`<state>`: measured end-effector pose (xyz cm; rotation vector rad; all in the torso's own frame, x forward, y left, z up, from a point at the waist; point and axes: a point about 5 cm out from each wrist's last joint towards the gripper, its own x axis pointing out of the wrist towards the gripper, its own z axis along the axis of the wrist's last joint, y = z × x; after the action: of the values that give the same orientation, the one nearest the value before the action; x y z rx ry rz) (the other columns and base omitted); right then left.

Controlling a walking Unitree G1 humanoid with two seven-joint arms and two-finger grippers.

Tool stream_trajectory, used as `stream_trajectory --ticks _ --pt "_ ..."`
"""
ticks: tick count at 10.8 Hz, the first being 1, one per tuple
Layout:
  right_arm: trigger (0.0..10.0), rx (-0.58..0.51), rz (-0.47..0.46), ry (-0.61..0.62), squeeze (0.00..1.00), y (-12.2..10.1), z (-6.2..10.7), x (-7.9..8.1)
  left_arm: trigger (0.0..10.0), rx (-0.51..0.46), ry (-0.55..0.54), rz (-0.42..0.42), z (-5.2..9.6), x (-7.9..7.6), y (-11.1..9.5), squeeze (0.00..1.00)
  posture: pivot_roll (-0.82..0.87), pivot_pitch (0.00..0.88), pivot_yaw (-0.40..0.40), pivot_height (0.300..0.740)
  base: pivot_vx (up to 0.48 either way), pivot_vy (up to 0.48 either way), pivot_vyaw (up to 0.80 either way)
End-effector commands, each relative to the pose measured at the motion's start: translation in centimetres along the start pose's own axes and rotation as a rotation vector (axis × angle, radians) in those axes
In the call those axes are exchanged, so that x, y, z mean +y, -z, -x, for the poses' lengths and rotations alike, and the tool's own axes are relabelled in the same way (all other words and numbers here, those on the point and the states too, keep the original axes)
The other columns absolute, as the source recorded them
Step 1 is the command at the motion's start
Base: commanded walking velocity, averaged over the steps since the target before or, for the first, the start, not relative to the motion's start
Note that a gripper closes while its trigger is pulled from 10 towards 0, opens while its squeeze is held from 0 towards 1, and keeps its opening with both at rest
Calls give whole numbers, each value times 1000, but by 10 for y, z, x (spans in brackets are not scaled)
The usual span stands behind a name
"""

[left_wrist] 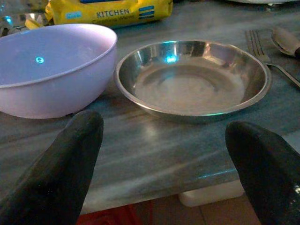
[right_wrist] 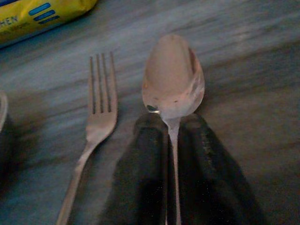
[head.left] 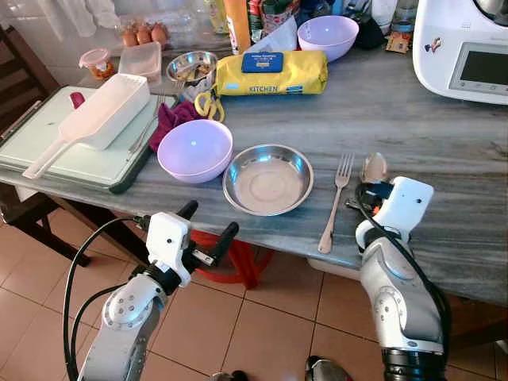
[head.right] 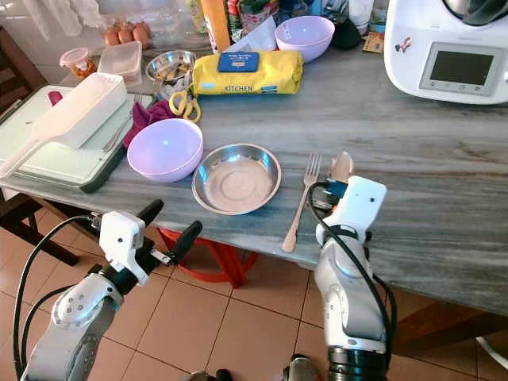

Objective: Setting the table

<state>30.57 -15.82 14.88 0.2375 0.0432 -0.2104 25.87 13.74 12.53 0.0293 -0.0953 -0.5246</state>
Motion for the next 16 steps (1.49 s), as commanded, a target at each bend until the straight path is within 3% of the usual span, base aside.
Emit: stream_trajectory --ticks 1,8,12,16 --pt "10000 132 -13 29 1000 28 3 -6 10000 9 28 3 3 0 1 0 -68 205 148 740 0 0 0" --pt "10000 122 1 17 1000 26 1 -8 10000 -11 236 89 6 -14 -4 0 -76 200 137 740 0 0 0" --pt "10000 -14 114 -13 1000 3 1 -5 10000 -14 253 105 5 -17 -3 0 -86 199 129 740 0 0 0" --pt "10000 -72 148 -43 1000 -7 0 0 10000 -23 240 100 3 -18 -5 0 -88 194 124 740 0 0 0"
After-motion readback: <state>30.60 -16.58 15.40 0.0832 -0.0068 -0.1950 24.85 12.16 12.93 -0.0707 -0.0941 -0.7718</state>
